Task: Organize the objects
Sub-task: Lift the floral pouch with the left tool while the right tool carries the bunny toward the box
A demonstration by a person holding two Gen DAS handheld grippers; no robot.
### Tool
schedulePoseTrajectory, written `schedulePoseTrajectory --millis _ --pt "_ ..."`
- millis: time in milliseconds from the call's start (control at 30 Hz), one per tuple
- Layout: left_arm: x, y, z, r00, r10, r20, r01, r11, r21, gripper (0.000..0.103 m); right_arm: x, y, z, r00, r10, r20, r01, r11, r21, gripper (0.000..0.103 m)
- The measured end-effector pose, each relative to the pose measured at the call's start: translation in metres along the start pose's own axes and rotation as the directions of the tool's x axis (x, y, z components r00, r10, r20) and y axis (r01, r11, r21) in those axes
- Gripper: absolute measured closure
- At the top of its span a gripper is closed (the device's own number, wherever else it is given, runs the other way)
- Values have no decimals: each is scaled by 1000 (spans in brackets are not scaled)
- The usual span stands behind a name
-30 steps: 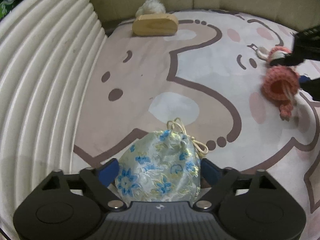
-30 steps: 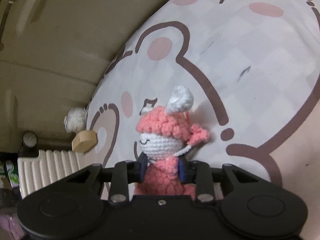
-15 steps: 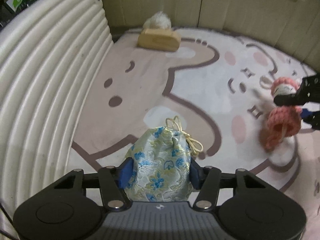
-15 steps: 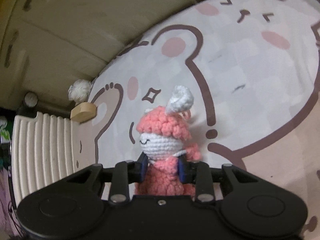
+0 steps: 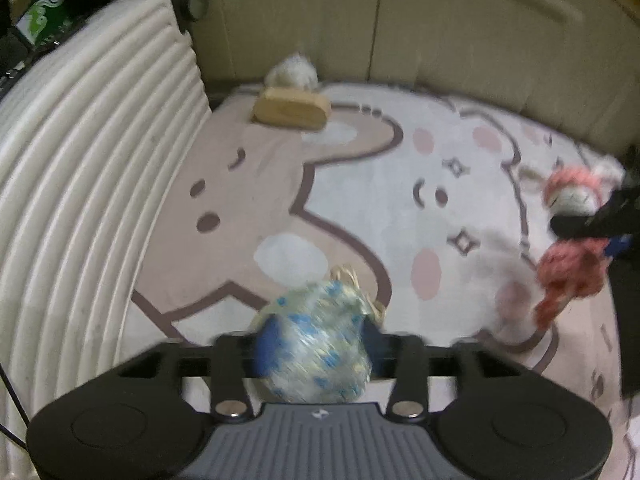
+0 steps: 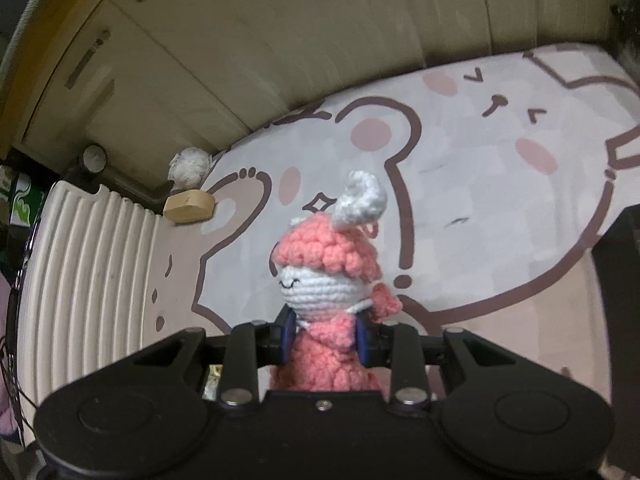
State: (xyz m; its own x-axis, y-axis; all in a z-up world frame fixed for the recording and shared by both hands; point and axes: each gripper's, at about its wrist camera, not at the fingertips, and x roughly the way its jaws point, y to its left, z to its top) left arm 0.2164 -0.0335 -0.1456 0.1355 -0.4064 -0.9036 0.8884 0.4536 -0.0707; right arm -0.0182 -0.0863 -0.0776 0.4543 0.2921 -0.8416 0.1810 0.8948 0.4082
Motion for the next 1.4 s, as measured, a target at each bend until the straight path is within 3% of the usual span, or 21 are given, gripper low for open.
schedulePoseTrajectory --millis 33,100,333,567,667,733,800,1133,1400 --pt "3 -2 -2 1000 9 -10 -9 1000 14 22 -2 -1 0 1000 -1 2 1 1000 -5 72" --pt "11 -7 -3 999 39 -31 -37 998 52 14 -7 -2 -1 1000 -3 2 3 1000 -16 72" --pt "41 -20 -5 992 94 -88 -82 988 128 7 -17 -1 -4 1000 -13 -16 11 994 -112 72" --pt "64 -17 -4 978 148 -145 -135 986 96 6 -23 -6 -7 999 -6 -35 -1 984 -178 72" --pt "66 -8 -3 980 122 -160 -119 993 24 7 -23 -9 -7 999 -8 -42 0 982 -186 72" --pt "65 -1 -1 983 87 -163 -94 995 -37 17 -22 -10 -7 999 -13 -44 4 982 -191 72" --pt "63 3 0 984 68 -164 -81 994 -78 20 -21 -12 -7 999 -15 -44 6 982 -189 72" --pt "21 -10 15 999 42 -33 -45 994 -99 25 -33 -4 -10 1000 -2 -11 0 976 -219 72" --pt "-26 -27 21 995 11 96 0 994 -110 25 -57 2 -16 999 -2 39 11 968 -250 72"
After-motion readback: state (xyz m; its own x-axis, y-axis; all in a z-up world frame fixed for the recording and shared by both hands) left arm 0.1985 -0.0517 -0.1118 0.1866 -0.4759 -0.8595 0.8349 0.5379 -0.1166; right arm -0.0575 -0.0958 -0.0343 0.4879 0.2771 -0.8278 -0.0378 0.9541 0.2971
